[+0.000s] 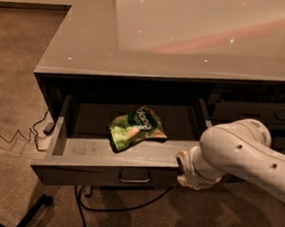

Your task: Open top drawer

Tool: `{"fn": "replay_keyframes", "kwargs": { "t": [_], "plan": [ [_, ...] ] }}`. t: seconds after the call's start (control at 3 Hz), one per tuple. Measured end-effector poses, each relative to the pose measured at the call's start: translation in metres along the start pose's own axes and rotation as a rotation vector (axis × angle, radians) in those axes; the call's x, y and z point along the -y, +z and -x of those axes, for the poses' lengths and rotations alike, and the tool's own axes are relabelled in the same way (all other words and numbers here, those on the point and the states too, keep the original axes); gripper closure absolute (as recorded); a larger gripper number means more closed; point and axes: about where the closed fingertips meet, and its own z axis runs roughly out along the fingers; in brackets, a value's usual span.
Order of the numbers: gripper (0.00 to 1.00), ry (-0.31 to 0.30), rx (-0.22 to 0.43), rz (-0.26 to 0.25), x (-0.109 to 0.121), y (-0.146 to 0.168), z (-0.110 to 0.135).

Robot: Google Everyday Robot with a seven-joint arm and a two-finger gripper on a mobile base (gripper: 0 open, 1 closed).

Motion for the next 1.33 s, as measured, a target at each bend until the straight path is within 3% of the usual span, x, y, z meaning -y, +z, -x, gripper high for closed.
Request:
{"fn": "replay_keyframes", "kwargs": {
  "t": [1.33],
  "plan": [
    [1.00,-0.010,0.023,-0.012,-0.006,-0.020,0.009]
  ]
}}
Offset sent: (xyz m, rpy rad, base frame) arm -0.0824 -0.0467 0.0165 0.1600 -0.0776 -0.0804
